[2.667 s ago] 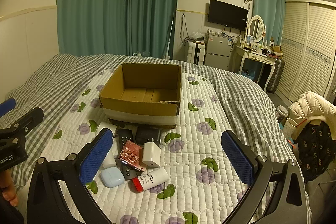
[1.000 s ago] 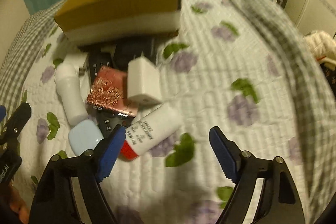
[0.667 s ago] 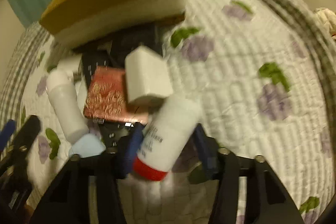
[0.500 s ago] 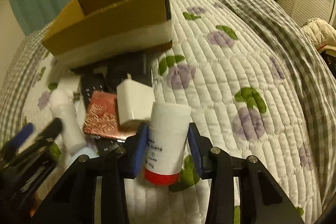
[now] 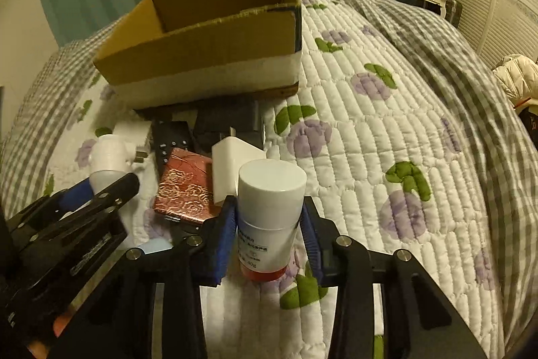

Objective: Organize rigid objects
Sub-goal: 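Carry both items over the box and open both grippers to drop them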

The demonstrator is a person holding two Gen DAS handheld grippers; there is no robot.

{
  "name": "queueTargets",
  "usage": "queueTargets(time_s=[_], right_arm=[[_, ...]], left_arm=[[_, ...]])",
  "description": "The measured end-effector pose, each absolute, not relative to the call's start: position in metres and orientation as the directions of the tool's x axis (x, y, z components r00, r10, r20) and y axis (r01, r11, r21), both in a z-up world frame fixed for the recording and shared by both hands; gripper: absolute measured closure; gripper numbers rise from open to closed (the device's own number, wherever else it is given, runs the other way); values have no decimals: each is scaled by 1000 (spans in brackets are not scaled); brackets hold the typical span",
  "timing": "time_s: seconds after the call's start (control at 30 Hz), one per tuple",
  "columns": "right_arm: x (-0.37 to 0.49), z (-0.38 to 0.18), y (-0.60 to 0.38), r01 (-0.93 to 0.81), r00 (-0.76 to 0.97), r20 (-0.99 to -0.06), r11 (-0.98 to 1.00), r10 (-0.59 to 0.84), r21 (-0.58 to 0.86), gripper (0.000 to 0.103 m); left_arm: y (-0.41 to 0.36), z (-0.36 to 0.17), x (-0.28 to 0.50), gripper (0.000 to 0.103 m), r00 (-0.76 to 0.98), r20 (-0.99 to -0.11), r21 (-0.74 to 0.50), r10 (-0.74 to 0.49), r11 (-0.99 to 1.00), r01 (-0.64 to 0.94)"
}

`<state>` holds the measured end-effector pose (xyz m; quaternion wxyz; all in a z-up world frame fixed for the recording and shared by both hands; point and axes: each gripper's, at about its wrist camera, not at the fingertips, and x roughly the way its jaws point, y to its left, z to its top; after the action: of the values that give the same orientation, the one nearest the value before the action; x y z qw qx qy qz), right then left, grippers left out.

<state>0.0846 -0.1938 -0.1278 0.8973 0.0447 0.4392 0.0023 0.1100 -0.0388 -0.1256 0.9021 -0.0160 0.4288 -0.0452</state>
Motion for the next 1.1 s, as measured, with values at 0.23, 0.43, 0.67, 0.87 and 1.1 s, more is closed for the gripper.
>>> queueTargets(time_s=[0.23,0.43,0.67,0.87,1.1], right_arm=[[41,-67,-181,-24,676,-733,996,77,83,66],[3,8,-175,-72,762,-635,991,127,111,66],[16,92,-184,-105,837,-523,986,158,129,66],[75,114,-182,-136,843,-508,984,174,112,66],[156,90,-183,-152,812,-553,982,188,111,66]], left_arm=[[-30,-60,66,58,704,-701,-66,-115,993,96],[-26,10,38,58,771,-621,-78,-143,990,121],[-31,71,53,58,820,-548,-92,-167,986,139],[-38,85,105,58,837,-526,-87,-153,988,127],[-48,56,186,58,811,-570,-58,-130,991,118]])
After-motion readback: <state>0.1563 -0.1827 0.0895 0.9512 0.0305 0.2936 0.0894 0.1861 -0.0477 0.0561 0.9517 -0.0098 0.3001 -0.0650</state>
